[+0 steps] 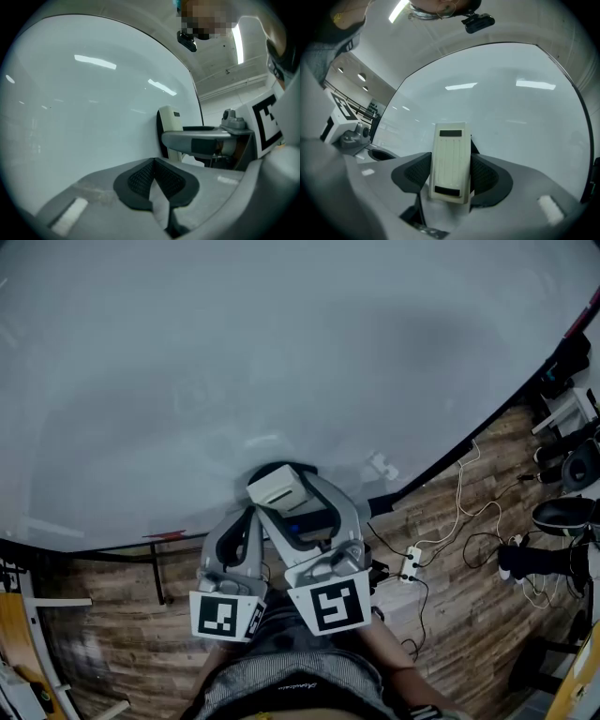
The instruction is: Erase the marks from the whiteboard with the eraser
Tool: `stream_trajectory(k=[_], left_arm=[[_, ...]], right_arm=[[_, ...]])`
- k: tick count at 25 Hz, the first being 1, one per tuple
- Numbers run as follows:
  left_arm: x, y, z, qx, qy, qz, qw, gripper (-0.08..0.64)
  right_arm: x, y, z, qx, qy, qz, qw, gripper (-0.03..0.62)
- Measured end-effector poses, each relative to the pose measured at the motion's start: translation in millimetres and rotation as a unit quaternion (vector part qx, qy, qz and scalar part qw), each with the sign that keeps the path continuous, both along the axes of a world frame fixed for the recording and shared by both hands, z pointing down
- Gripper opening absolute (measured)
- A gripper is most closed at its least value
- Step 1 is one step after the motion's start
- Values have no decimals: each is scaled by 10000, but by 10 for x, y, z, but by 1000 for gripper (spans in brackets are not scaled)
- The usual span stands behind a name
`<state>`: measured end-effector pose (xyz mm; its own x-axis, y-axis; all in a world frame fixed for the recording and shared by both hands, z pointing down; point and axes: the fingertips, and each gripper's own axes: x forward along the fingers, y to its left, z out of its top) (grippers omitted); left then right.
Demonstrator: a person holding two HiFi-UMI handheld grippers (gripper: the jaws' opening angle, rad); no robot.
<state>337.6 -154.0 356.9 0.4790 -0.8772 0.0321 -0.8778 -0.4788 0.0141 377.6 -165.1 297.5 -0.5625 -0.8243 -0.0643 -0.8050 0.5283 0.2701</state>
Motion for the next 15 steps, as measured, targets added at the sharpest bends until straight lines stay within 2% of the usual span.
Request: stream_trajectory(k=[15], left_arm=[[703,-89,34,-9,34,-159,9999,3]], right_arm=[[858,-108,52,-62,24,45,10000,264]])
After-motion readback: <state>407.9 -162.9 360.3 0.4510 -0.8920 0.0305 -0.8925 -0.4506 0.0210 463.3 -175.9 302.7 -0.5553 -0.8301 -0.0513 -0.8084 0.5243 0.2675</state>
